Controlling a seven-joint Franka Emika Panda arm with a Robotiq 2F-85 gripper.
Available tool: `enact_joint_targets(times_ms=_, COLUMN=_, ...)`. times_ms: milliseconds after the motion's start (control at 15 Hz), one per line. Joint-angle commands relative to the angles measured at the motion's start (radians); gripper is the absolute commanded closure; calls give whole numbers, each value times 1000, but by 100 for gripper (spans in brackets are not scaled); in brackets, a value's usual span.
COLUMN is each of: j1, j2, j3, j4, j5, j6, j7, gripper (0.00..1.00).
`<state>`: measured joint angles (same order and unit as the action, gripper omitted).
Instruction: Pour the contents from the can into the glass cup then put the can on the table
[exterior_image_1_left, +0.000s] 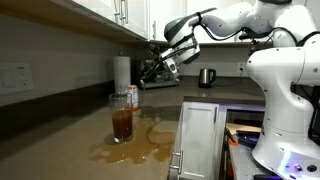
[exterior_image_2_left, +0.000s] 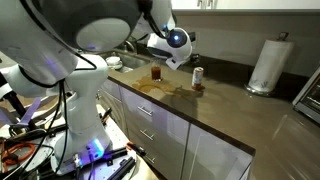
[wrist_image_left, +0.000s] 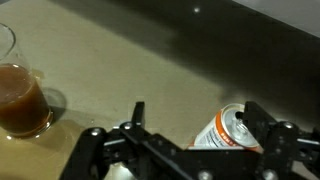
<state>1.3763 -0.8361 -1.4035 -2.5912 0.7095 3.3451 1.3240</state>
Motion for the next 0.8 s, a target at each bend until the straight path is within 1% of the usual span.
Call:
enact_joint_targets(times_ms=0, j1=-172, j2=200, j3=170, j4=-63, j5=106, j6=-107, j7=77, gripper=0)
enact_joint_targets(times_ms=200, j1=-332, j2=317, j3=320, j4=-93, j5=168, j6=-211, j7=103, gripper=0)
enact_joint_targets(times_ms=333, j1=-462, j2=390, j3=436, j4=-109, j5=203, j6=-280, j7=114, gripper=0)
enact_joint_targets(times_ms=400, j1=-347, j2=261, j3=326, j4=-101, j5=157, j6=-218, j7=67, gripper=0)
enact_joint_targets(times_ms=467, j1=-401, j2=299, j3=373, j4=-110, j5=168, j6=-244, j7=76, gripper=0)
enact_joint_targets(times_ms=533, j1=-431, j2=328, j3=399, j4=-116, j5=170, j6=-255, j7=85, gripper=0)
enact_joint_targets(times_ms=733, j1=-441, j2=369, j3=413, j4=-117, j5=171, j6=-257, j7=101, gripper=0)
